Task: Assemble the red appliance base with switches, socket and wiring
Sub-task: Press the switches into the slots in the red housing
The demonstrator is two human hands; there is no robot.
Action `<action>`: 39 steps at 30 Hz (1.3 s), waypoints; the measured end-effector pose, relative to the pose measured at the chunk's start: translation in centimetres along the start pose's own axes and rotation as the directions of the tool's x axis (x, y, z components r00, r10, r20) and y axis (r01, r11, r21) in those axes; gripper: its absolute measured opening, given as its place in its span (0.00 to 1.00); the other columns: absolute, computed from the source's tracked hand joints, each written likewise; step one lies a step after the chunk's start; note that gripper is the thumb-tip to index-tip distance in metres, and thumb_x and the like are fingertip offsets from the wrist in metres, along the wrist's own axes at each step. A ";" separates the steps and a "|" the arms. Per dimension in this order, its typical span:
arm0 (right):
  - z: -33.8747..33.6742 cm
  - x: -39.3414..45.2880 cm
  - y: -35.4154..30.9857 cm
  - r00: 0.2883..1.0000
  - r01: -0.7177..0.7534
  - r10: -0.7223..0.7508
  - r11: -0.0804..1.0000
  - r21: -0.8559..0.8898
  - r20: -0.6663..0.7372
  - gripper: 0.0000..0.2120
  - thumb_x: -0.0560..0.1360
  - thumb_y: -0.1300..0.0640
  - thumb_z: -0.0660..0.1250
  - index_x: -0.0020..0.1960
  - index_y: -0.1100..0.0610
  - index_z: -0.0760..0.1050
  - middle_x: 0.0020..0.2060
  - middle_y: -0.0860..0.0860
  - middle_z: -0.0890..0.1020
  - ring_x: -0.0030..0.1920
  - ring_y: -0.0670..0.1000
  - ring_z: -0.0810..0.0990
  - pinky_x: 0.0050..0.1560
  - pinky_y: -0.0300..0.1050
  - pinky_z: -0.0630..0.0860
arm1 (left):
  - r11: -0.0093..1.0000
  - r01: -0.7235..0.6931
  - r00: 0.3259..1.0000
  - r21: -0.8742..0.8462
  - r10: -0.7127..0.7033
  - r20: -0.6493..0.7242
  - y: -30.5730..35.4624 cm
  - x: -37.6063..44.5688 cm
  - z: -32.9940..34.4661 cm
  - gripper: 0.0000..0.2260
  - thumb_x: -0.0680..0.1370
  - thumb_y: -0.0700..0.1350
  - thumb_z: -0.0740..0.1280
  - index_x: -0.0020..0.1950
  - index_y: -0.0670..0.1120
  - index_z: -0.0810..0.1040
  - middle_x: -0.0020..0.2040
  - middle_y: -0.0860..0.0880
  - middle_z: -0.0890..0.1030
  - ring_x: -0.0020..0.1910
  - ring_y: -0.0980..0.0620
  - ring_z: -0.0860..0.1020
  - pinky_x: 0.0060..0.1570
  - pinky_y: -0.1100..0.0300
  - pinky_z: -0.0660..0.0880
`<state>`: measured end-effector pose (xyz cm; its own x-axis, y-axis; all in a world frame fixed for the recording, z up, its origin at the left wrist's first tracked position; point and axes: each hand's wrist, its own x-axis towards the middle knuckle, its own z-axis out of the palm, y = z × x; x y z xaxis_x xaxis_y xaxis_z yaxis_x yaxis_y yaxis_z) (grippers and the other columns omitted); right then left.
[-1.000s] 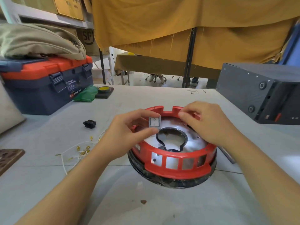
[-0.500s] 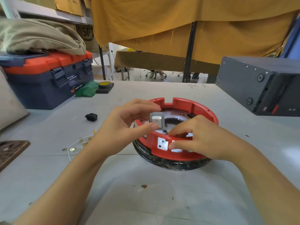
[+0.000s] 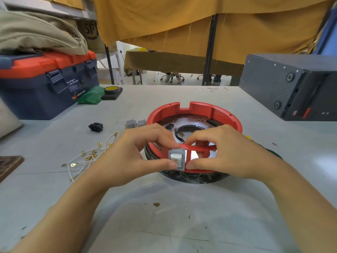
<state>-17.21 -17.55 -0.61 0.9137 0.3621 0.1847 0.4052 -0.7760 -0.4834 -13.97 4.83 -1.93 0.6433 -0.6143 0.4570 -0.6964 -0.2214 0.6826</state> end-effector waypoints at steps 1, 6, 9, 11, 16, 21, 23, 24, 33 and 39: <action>0.0 0.0 0.0 1.000 0.004 -0.004 1.000 0.007 0.012 0.14 0.65 0.39 0.72 0.49 0.41 0.77 0.41 0.40 0.81 0.43 0.40 0.77 0.42 0.37 0.77 | 1.000 -0.004 1.000 0.026 0.003 0.011 0.1 0.0 0.0 0.12 0.67 0.52 0.74 0.49 0.52 0.82 0.48 0.55 0.81 0.52 0.51 0.79 0.51 0.60 0.76; -0.1 -0.1 -0.1 0.999 0.006 -0.006 1.000 0.020 0.041 0.23 0.61 0.30 0.69 0.50 0.40 0.76 0.43 0.40 0.81 0.44 0.41 0.78 0.44 0.42 0.78 | 0.979 -0.063 0.998 0.196 0.064 -0.002 0.6 0.0 0.8 0.12 0.67 0.52 0.74 0.47 0.50 0.83 0.46 0.57 0.80 0.47 0.55 0.79 0.47 0.64 0.76; -0.1 -0.1 -0.2 1.000 0.014 -0.015 1.000 0.015 0.020 0.19 0.63 0.35 0.71 0.50 0.43 0.77 0.41 0.43 0.81 0.42 0.44 0.78 0.43 0.47 0.78 | 0.966 -0.086 0.996 0.245 0.092 -0.014 0.8 0.0 1.4 0.11 0.67 0.50 0.73 0.47 0.49 0.83 0.45 0.55 0.80 0.46 0.56 0.78 0.46 0.65 0.75; 0.0 -0.1 -0.2 1.000 0.016 -0.016 1.000 0.009 0.015 0.18 0.64 0.37 0.72 0.49 0.43 0.78 0.41 0.44 0.81 0.42 0.45 0.78 0.44 0.48 0.78 | 0.959 -0.085 0.995 0.271 0.095 -0.022 0.8 0.0 1.5 0.10 0.67 0.50 0.73 0.46 0.49 0.83 0.46 0.55 0.79 0.47 0.56 0.77 0.47 0.66 0.74; 0.0 0.0 -0.3 1.000 0.011 -0.011 1.000 0.001 0.016 0.16 0.65 0.37 0.72 0.48 0.43 0.78 0.39 0.43 0.80 0.40 0.44 0.77 0.42 0.43 0.77 | 0.958 -0.035 0.998 0.286 0.049 -0.044 0.4 0.0 1.5 0.08 0.67 0.54 0.70 0.45 0.58 0.81 0.50 0.58 0.74 0.52 0.59 0.72 0.52 0.71 0.68; 0.1 0.0 -0.2 1.000 0.006 -0.006 1.000 -0.009 0.000 0.13 0.66 0.39 0.72 0.47 0.43 0.77 0.35 0.42 0.78 0.41 0.42 0.75 0.40 0.33 0.70 | 0.971 0.025 0.999 0.238 -0.019 -0.029 -0.3 0.0 1.3 0.09 0.66 0.57 0.69 0.45 0.60 0.80 0.54 0.61 0.72 0.57 0.58 0.71 0.56 0.70 0.67; 0.1 0.0 -0.2 1.000 0.005 -0.005 1.000 -0.017 -0.004 0.13 0.66 0.39 0.71 0.47 0.44 0.78 0.35 0.43 0.78 0.40 0.42 0.75 0.38 0.34 0.71 | 0.981 0.036 0.999 0.192 -0.034 -0.014 -0.5 0.1 1.3 0.09 0.66 0.56 0.70 0.45 0.58 0.80 0.55 0.62 0.73 0.58 0.61 0.71 0.57 0.70 0.67; 0.1 0.0 -0.2 1.000 0.006 -0.006 1.000 -0.019 -0.006 0.13 0.66 0.39 0.71 0.47 0.44 0.78 0.35 0.43 0.79 0.40 0.43 0.75 0.37 0.35 0.72 | 0.986 0.043 0.999 0.159 -0.042 -0.008 -0.6 0.1 1.3 0.09 0.66 0.55 0.70 0.45 0.58 0.80 0.56 0.62 0.73 0.59 0.61 0.71 0.58 0.69 0.67; 0.2 0.1 -0.1 1.000 0.018 -0.018 1.000 -0.012 -0.006 0.18 0.63 0.34 0.68 0.46 0.43 0.77 0.36 0.44 0.80 0.40 0.43 0.77 0.36 0.40 0.75 | 0.998 0.068 0.998 0.016 -0.068 0.003 -1.2 0.3 1.4 0.07 0.67 0.49 0.74 0.43 0.57 0.81 0.56 0.61 0.75 0.63 0.56 0.71 0.63 0.60 0.67; 0.3 0.1 -0.2 0.999 0.043 -0.042 0.991 -0.130 0.015 0.21 0.62 0.33 0.70 0.48 0.42 0.72 0.38 0.38 0.76 0.40 0.41 0.74 0.37 0.37 0.71 | 0.998 0.068 0.998 -0.012 -0.068 0.001 -1.4 0.3 1.5 0.08 0.67 0.54 0.71 0.45 0.58 0.80 0.57 0.61 0.75 0.65 0.57 0.69 0.64 0.62 0.65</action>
<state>-17.22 -17.24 -0.79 0.8954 0.4019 0.1915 0.4450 -0.8200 -0.3599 -13.27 3.84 -3.65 0.6889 -0.5986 0.4087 -0.6470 -0.2536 0.7191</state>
